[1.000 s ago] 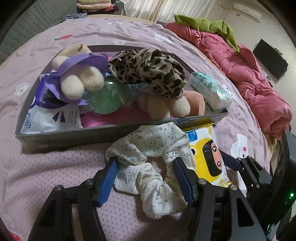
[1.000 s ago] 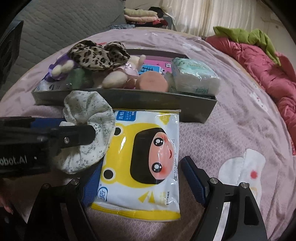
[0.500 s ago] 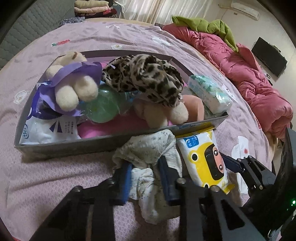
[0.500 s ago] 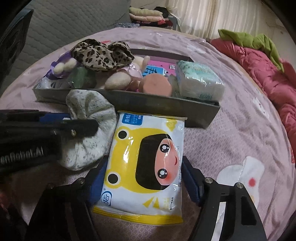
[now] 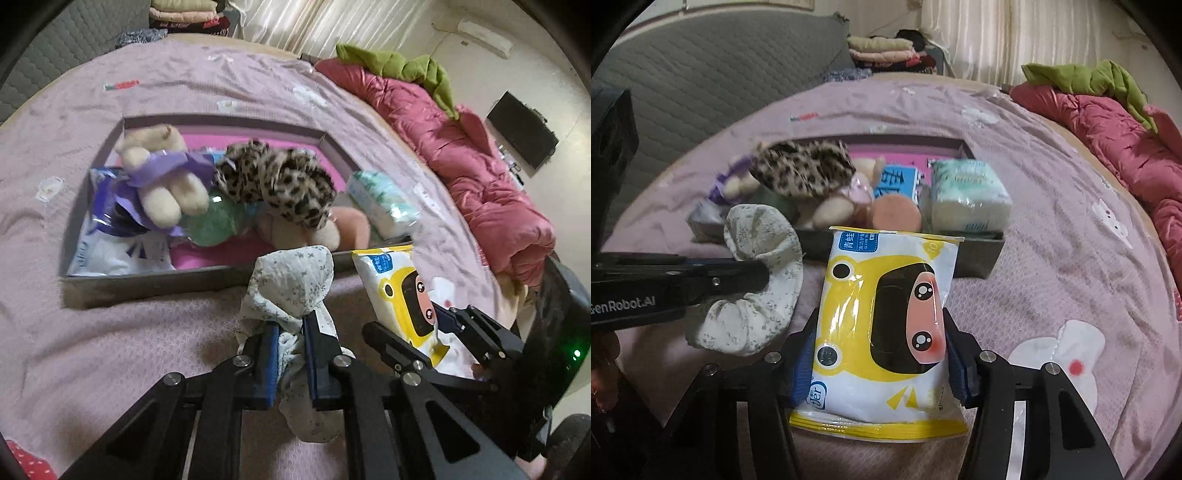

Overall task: Organize soft objects
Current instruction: 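Carry the white scrunchie and the wipes pack over the tray box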

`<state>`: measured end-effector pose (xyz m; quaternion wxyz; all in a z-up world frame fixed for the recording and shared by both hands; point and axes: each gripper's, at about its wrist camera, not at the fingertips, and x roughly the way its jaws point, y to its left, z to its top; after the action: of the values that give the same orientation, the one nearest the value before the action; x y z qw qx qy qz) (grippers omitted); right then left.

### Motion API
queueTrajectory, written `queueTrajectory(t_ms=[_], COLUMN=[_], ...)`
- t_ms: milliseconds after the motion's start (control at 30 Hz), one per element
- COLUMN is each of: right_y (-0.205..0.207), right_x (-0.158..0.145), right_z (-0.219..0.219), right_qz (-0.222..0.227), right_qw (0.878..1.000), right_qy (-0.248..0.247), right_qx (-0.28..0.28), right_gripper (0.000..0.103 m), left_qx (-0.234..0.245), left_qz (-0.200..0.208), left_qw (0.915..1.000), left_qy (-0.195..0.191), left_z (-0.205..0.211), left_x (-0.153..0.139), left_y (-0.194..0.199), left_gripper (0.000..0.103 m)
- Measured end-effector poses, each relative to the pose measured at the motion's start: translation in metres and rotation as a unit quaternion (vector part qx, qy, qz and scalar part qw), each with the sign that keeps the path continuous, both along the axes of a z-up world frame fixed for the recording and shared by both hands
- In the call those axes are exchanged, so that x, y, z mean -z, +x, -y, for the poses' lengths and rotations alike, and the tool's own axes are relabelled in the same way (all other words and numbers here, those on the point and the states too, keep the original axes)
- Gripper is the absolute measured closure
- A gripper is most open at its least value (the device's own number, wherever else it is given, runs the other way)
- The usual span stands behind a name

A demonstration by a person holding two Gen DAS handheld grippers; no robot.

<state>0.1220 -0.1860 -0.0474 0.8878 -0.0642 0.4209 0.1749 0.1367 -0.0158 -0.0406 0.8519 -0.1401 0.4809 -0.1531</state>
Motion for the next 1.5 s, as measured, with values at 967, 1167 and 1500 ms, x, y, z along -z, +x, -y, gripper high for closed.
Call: queueTrajectory(t_ms=[967, 1167, 1500], right_y=[0.049, 0.062, 0.080], right_x=[-0.069, -0.074, -0.083], right_z=[-0.018, -0.021, -0.016], right_qz=[0.103, 0.117, 0.134], right_qw=[0.994, 0.992, 0.990], right_qy=[0.039, 0.039, 0.040], right_qx=[-0.007, -0.008, 0.002], right_gripper=[0.043, 0.043, 0.043], left_qx=[-0.071, -0.076, -0.088], left_qz=[0.122, 0.119, 0.121], left_qw=[0.9896, 0.9894, 0.9879], left_qy=[0.028, 0.034, 0.041], left_z=[-0.042, -0.043, -0.049], left_x=[-0.064, -0.060, -0.058], left_y=[0.029, 0.039, 0.052], left_gripper=[0.091, 0.091, 0.091])
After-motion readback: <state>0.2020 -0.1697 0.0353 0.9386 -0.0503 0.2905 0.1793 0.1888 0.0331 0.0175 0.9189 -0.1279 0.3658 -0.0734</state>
